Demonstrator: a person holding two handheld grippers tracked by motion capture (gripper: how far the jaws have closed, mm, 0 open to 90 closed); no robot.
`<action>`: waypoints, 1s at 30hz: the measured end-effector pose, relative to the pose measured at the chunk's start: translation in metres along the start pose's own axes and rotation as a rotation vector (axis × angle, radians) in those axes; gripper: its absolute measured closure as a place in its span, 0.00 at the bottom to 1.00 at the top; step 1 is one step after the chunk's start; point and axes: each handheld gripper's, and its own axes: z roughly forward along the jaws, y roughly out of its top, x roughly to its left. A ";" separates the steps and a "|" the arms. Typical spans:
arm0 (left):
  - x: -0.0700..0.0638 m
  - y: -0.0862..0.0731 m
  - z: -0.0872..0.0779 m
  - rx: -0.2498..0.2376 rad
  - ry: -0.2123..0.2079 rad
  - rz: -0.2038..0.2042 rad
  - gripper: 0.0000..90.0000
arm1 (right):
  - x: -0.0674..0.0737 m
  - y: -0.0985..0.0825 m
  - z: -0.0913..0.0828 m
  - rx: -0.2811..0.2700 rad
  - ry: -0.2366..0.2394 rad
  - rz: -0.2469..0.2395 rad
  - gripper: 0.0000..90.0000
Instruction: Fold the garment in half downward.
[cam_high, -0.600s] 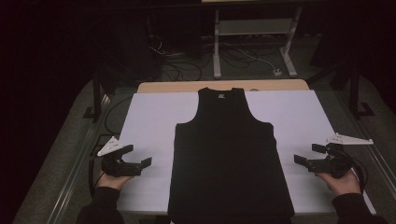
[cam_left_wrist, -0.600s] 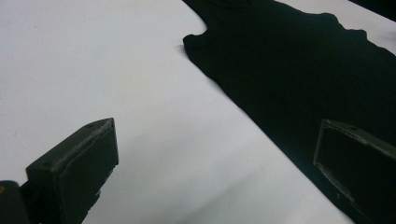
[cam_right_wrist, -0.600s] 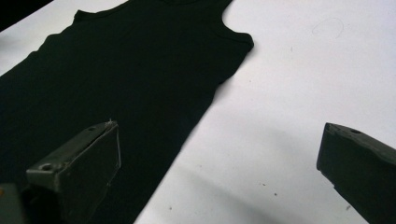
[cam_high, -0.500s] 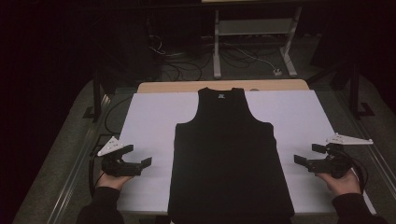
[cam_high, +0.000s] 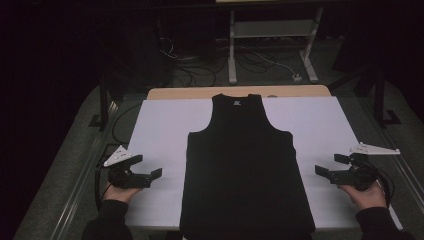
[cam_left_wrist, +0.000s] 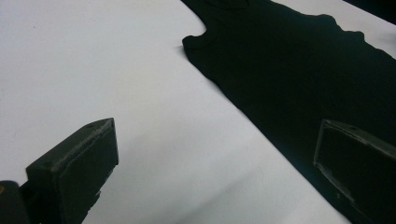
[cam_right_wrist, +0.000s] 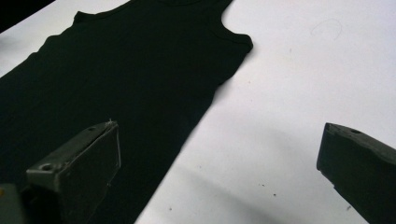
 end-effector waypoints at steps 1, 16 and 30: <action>0.000 0.000 0.000 -0.002 -0.001 -0.001 0.00 | 0.000 0.000 0.000 -0.002 -0.001 -0.002 0.00; -0.004 0.016 0.006 0.018 -0.011 0.036 0.00 | -0.004 0.019 -0.004 -0.014 -0.013 0.031 0.00; -0.004 0.044 0.013 0.049 -0.017 0.077 0.00 | -0.002 0.043 -0.004 0.004 -0.015 -0.016 0.00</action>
